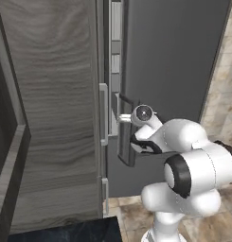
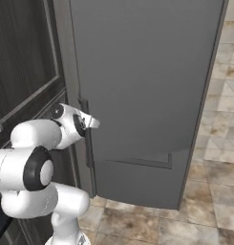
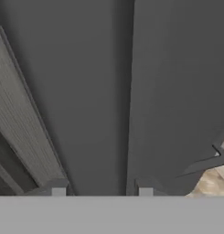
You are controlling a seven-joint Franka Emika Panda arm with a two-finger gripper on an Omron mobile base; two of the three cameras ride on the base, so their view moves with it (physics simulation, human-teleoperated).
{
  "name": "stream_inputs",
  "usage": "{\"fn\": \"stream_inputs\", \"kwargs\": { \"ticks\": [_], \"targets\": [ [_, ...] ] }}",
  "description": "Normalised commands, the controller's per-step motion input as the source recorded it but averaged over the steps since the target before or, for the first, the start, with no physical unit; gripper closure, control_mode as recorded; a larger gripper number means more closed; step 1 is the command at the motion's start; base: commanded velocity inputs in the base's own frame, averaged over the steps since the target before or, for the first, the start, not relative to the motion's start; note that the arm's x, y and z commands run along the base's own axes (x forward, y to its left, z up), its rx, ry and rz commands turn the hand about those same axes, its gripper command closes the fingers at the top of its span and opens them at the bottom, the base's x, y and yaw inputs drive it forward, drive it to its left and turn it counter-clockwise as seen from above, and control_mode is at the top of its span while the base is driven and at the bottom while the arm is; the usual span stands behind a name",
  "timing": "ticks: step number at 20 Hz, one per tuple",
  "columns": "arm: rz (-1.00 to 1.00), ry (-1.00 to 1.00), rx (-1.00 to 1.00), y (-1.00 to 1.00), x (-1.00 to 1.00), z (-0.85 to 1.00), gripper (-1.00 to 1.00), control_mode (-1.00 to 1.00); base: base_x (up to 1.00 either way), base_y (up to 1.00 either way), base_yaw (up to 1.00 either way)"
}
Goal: Open the fridge, grab two sodas, and place both sodas inside the bowl with ice on the dining counter.
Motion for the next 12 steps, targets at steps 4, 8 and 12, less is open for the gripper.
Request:
{"fn": "stream_inputs", "kwargs": {
  "ticks": [4, 8, 12],
  "targets": [
    [-0.17, 0.09, 0.02, -0.63, -0.89, 0.03, 1.0, -1.0, 0.0, 0.0, 0.0],
    [-0.16, 0.12, 0.03, -0.69, -0.87, 0.06, 1.0, -1.0, 0.0, 0.0, 0.0],
    [-0.16, 0.16, 0.04, -0.77, -0.84, 0.13, 1.0, -1.0, 0.0, 0.0, 0.0]
  ]
}}
